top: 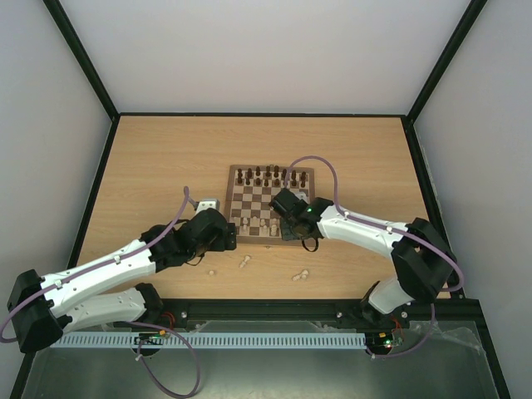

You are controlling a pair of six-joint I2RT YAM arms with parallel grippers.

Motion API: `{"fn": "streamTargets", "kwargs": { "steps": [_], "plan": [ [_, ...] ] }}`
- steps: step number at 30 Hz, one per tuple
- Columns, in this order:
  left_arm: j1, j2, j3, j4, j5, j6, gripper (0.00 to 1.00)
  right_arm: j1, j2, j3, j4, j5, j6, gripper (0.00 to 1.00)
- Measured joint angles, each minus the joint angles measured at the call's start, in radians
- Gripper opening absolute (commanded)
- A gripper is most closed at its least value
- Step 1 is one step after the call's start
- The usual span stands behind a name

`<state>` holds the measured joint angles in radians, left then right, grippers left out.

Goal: Set up the chess pieces on the board
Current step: Place the chess piece on the chessboard, then pick up the chess piece at the center of the board.

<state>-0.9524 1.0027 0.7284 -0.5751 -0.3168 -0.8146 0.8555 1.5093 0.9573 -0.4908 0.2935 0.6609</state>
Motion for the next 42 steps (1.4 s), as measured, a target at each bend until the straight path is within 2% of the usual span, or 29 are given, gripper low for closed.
{"fn": "streamTargets", "kwargs": {
  "steps": [12,18,21,29,38,42],
  "plan": [
    [0.000,-0.001,0.000,0.000,-0.002,0.000,0.99,-0.005,0.008,0.000,0.003,-0.005,-0.008,0.27],
    [0.000,-0.003,0.000,-0.001,-0.002,-0.001,0.99,-0.005,-0.005,0.002,-0.002,-0.005,-0.007,0.47],
    [0.000,-0.003,0.000,-0.001,-0.003,-0.001,0.99,-0.006,-0.051,0.002,-0.010,0.002,-0.008,0.52],
    [0.000,-0.002,0.000,-0.008,-0.002,-0.022,0.99,-0.006,-0.215,-0.008,-0.015,-0.002,-0.005,0.53],
    [-0.004,0.012,-0.039,-0.045,0.015,-0.102,0.99,-0.006,-0.304,-0.069,-0.019,-0.039,-0.007,0.53],
    [-0.045,0.042,-0.052,-0.064,0.030,-0.144,0.99,-0.006,-0.331,-0.086,-0.018,-0.054,-0.029,0.53]
  ]
}}
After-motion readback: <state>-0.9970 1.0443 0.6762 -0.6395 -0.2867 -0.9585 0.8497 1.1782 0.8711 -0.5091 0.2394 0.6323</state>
